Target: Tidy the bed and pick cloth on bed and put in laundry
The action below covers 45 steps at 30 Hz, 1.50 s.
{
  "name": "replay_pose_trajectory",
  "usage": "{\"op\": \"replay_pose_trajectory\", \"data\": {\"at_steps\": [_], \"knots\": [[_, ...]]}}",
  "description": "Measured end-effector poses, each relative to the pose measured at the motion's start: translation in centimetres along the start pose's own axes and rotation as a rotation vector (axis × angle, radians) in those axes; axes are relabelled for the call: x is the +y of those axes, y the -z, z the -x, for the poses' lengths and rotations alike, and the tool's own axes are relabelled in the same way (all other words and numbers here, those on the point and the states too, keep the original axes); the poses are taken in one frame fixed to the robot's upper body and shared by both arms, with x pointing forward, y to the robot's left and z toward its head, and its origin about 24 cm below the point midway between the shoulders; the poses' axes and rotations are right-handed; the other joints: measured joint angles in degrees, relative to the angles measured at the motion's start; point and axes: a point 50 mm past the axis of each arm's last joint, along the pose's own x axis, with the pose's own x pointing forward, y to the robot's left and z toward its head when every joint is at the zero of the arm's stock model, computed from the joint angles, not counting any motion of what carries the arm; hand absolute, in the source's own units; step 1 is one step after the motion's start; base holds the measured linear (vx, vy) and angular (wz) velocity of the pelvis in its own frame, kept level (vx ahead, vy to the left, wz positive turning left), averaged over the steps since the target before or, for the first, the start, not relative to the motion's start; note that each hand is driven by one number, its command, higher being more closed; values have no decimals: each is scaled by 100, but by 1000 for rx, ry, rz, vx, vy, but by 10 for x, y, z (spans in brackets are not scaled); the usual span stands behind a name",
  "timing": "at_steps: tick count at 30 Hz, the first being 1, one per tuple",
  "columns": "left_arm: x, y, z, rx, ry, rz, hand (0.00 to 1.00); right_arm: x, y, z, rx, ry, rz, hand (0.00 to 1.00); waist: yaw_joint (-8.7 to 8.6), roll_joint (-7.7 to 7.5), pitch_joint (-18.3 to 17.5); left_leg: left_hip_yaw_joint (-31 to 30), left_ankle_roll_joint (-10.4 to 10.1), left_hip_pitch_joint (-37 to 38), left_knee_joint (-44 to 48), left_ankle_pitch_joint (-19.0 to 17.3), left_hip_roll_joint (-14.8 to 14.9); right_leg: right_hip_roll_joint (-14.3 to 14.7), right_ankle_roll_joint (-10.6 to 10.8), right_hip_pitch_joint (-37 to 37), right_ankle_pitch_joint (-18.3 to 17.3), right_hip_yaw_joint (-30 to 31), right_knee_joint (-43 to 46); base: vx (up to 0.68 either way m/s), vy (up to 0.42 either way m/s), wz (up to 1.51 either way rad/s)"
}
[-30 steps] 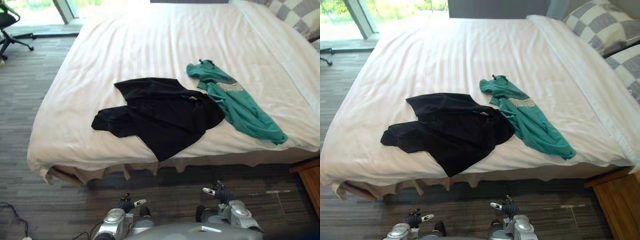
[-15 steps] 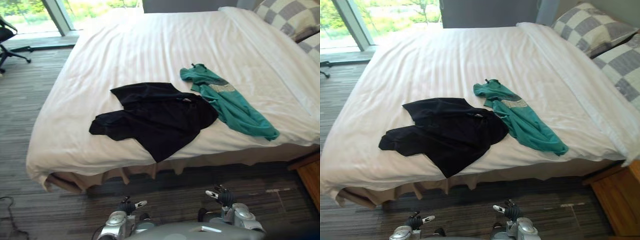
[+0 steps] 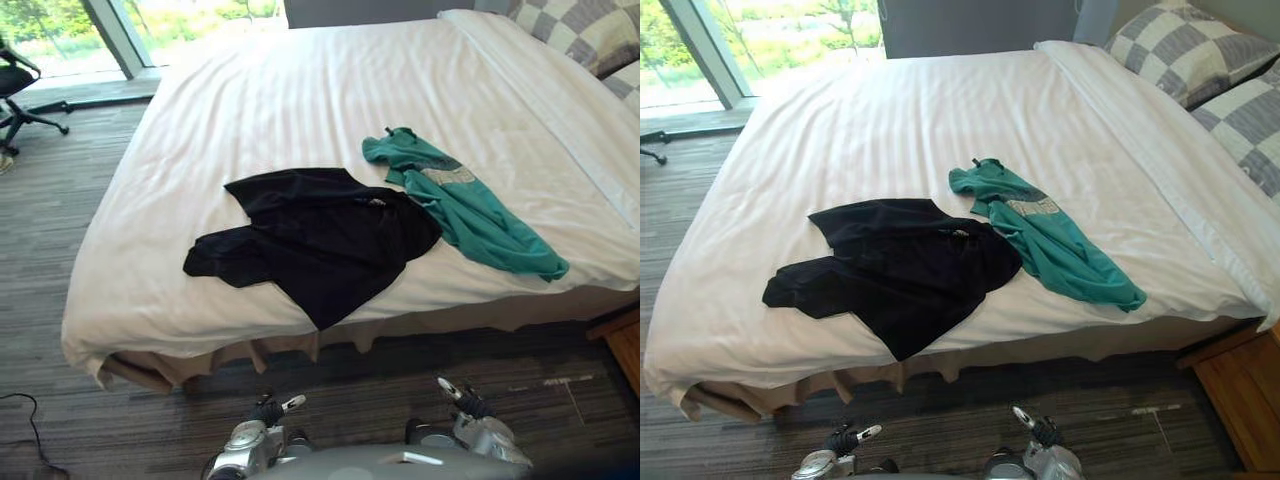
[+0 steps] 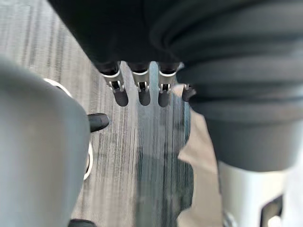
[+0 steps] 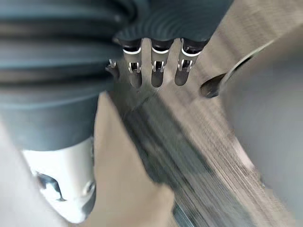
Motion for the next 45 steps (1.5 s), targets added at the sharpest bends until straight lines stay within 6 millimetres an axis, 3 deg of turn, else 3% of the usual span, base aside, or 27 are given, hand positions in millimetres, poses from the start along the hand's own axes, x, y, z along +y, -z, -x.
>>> {"op": "replay_pose_trajectory", "data": {"at_steps": [3, 6, 10, 12, 16, 18, 19, 21, 23, 24, 27, 32, 36, 39, 42, 45], "knots": [[10, 7, 1, 29, -63, 108, 0, -14, -1, 1, -6, 85, -125, 0, -18, 4, -1, 21, 7, -15, -17, -15, 2, 8, 28, 11, 55, 3, -97, -49, 4, -5], [34, 18, 4, 58, -185, 355, 0, -43, -3, 6, -51, 221, -313, 0, -22, -4, -7, 88, -2, -11, -21, -23, 25, 35, 32, 93, 147, 5, -279, 3, -4, -3], [72, 21, 11, -12, -342, 558, 0, -74, -33, 16, -246, 311, -412, 0, -33, -5, -41, 152, -17, -23, -21, -34, 36, 49, -4, 96, 206, 33, -350, 38, -9, -5], [91, 6, 16, -120, -400, 602, 0, -81, -57, 22, -366, 310, -392, 0, -43, -10, -48, 162, -29, -25, -21, -47, 39, 49, -4, 94, 205, 33, -355, 35, -6, 0], [130, -64, 35, -477, -510, 497, 0, -80, -127, 43, -666, 262, -223, 0, -69, -8, -80, 165, -35, -100, -14, -55, 44, 52, -8, 27, 202, 27, -358, 0, 0, 0], [138, -103, 49, -652, -527, 447, 0, -74, -160, 56, -804, 222, -138, 0, -106, 23, -91, 164, -34, -156, 2, -54, 41, 47, -8, -22, 203, 27, -351, 0, 0, 0], [139, -114, 53, -694, -531, 423, 0, -71, -167, 59, -833, 209, -105, 0, -112, 31, -95, 164, -34, -162, 5, -53, 40, 47, -8, -33, 203, 27, -350, 30, -9, 2], [133, -153, 70, -869, -521, 307, 0, -54, -193, 70, -932, 138, 37, 0, -141, 76, -126, 165, -36, -234, 9, -50, 42, 48, -8, -93, 205, 30, -340, 39, -14, 0], [123, -178, 81, -971, -494, 241, 0, -43, -203, 76, -973, 90, 130, 0, -156, 97, -125, 165, -36, -248, 10, -47, 41, 46, -8, -103, 205, 31, -328, 42, -15, -2], [112, -199, 94, -1073, -457, 186, 0, -31, -211, 81, -1006, 40, 207, 0, -172, 98, -127, 186, -36, -238, 12, -46, 41, 51, -8, -108, 205, 60, -329, 22, -12, -5], [84, -236, 118, -1253, -347, 91, 0, -2, -233, 90, -1069, -55, 316, 0, -217, 97, -126, 288, -36, -218, 13, -46, 34, 52, -10, -156, 211, 162, -312, -4, -5, -14], [49, -281, 154, -1458, -136, -71, 0, 33, -253, 99, -1114, -160, 423, 0, -326, 115, -115, 357, -33, -185, 14, -45, 24, 60, -15, -216, 236, 298, -282, -24, -6, -13], [30, -305, 170, -1514, -23, -155, 0, 57, -260, 103, -1121, -236, 477, 0, -363, 177, -61, 501, -30, -111, 15, -47, 14, 73, -25, -259, 280, 482, -265, -48, 1, -24], [14, -330, 177, -1505, 20, -242, 0, 74, -274, 112, -1163, -286, 505, 0, -446, 212, 176, 598, -1, -115, 15, -28, 5, 75, -44, -324, 353, 561, -252, -89, 8, -17], [3, -361, 178, -1446, -16, -349, 0, 102, -294, 132, -1252, -359, 498, 0, -481, 156, 576, 760, 52, -349, 183, -46, 16, 77, -51, -774, 381, 784, -5, -174, 23, -33], [-11, -393, 193, -1434, -100, -439, 0, 131, -326, 169, -1392, -435, 498, 0, -587, 80, 1139, 948, 139, -892, 391, -2, 4, 26, -47, -1456, 505, 1017, 289, -111, 3, -22]]}}
